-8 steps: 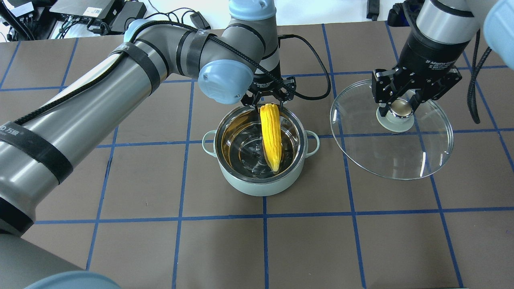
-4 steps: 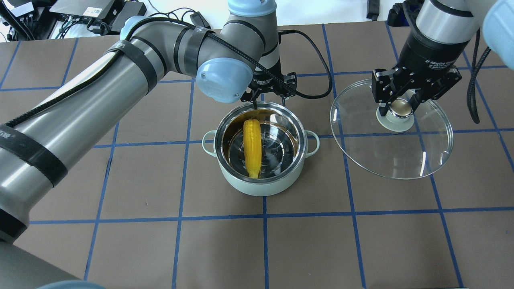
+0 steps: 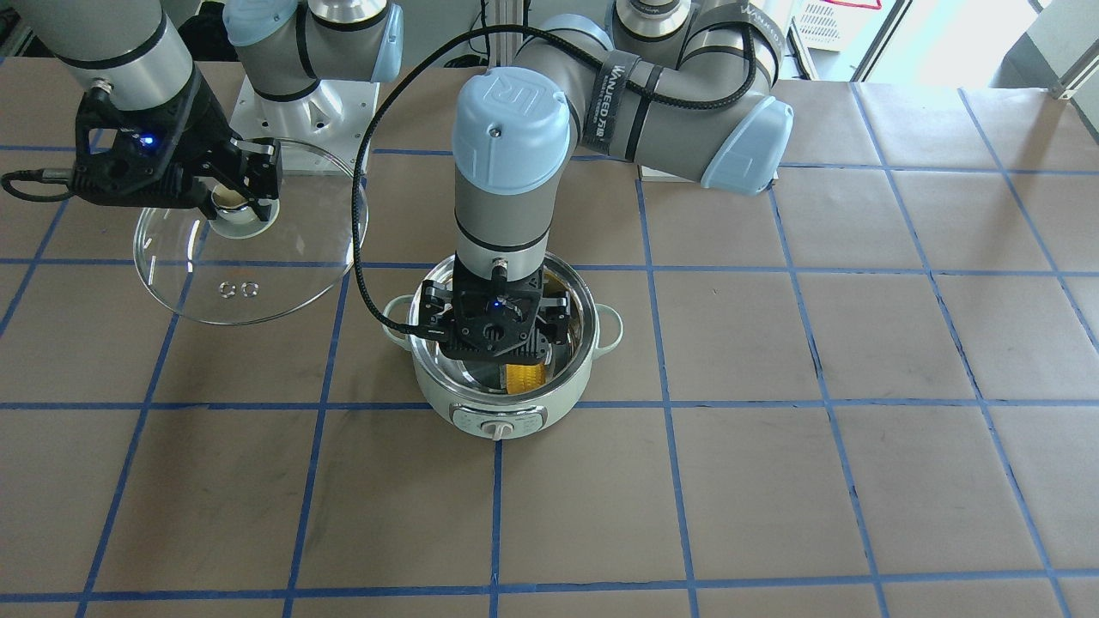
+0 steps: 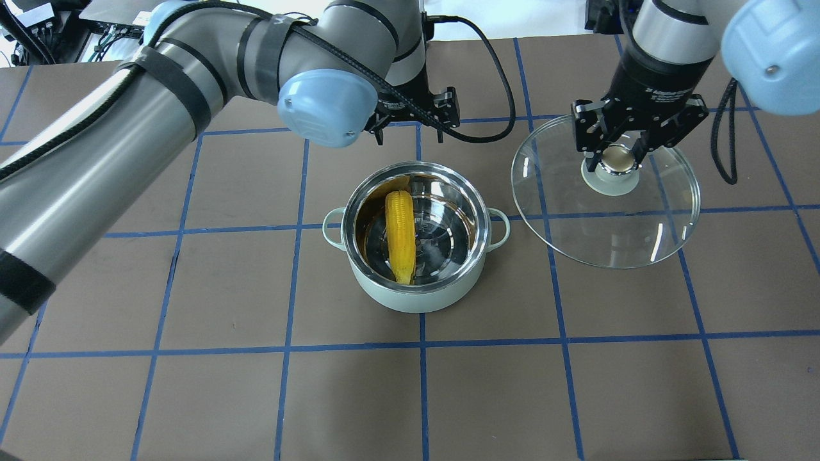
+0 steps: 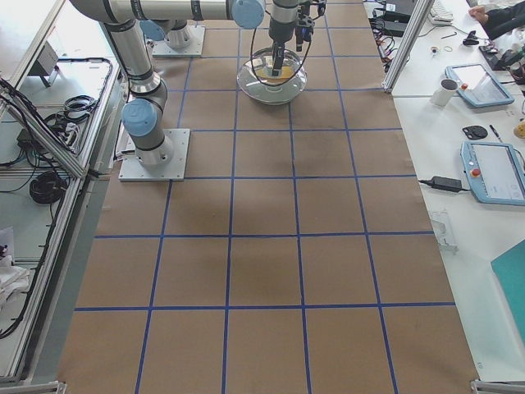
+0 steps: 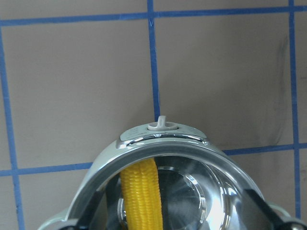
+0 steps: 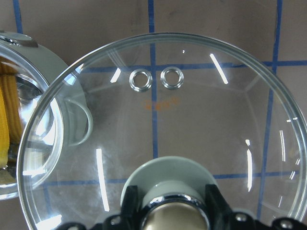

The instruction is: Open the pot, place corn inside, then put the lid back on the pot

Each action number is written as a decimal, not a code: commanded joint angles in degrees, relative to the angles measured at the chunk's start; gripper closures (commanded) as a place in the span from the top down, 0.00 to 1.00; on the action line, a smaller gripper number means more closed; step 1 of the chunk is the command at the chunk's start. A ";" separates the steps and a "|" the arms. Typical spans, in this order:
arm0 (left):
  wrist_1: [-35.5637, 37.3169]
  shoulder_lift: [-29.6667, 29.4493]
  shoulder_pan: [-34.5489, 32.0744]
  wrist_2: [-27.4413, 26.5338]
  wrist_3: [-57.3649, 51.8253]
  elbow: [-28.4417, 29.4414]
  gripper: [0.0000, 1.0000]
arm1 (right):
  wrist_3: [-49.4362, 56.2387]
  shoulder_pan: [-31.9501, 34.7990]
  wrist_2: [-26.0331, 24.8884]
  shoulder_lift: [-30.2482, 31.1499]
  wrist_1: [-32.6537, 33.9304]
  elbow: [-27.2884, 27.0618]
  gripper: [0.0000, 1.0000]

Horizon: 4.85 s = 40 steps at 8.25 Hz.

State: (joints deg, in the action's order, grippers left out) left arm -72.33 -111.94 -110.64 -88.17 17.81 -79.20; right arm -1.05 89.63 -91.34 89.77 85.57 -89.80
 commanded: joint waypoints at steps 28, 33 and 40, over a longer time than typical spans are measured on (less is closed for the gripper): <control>-11.08 16.49 20.90 -0.78 -19.92 -5.53 1.00 | -30.85 24.90 1.60 -19.54 19.46 2.88 0.50; -11.00 16.49 20.90 -0.86 -19.92 -5.53 1.00 | -30.94 24.90 1.60 -19.89 20.60 2.88 0.88; -11.08 16.58 20.90 -0.86 -19.92 -5.53 1.00 | -30.07 24.45 1.43 -9.56 18.51 2.88 1.00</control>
State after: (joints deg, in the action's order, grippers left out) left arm -83.38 -95.38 -89.74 -89.03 -2.11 -84.73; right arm -31.70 114.11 -90.09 74.83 106.52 -86.85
